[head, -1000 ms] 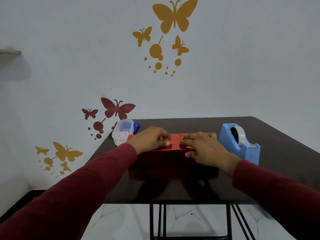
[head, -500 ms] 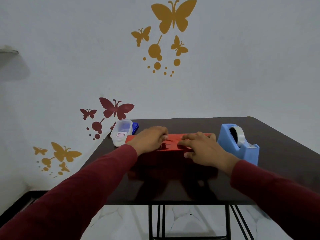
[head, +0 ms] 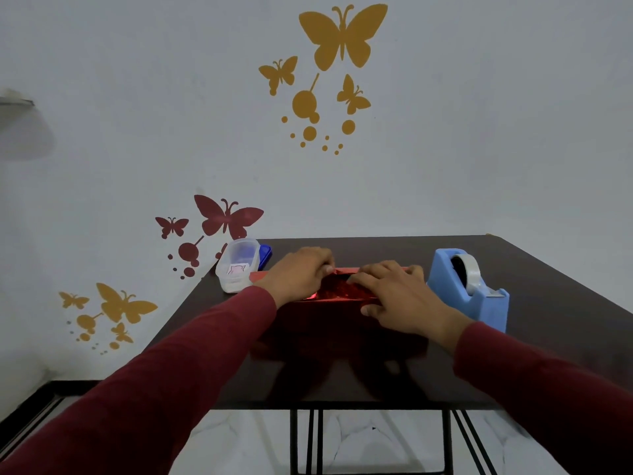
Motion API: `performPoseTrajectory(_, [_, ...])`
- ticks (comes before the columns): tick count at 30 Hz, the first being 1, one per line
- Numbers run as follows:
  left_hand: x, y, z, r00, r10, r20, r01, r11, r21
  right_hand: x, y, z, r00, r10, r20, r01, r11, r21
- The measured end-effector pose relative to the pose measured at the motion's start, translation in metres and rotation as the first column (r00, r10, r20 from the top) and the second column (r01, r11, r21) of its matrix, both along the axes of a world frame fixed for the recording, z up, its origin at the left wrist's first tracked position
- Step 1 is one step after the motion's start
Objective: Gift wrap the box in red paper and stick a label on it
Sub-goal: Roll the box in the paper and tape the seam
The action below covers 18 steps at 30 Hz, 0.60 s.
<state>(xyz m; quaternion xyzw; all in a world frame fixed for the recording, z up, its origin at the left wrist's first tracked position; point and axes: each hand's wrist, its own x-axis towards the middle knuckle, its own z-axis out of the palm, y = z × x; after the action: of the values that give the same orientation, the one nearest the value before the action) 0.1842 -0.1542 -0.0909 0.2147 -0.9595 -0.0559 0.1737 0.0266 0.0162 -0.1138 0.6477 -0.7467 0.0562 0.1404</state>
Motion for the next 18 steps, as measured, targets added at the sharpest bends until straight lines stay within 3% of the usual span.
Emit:
performPoseTrajectory(6, [0.013,0.003,-0.003,0.999,-0.036,-0.004,0.035,0.998,-0.060,-0.002,-0.003,0.003,0.999,-0.037,-0.025,0.038,0.998,0.042])
performPoseTrajectory(11, [0.026,0.004,-0.005,0.991,-0.109,0.082,0.122,0.975,-0.184,-0.007,0.002,0.002,1.000,-0.009,0.003,0.009,1.000,0.014])
performPoseTrajectory(15, [0.034,0.005,-0.011,0.995,-0.070,0.076,0.076,0.994,-0.082,-0.010,0.003,0.003,1.000,0.009,-0.003,-0.009,1.000,0.025])
performPoseTrajectory(18, [0.041,0.009,-0.007,0.985,-0.073,0.154,0.080,0.996,-0.039,-0.014,0.002,0.003,1.000,0.031,0.003,-0.031,0.999,0.015])
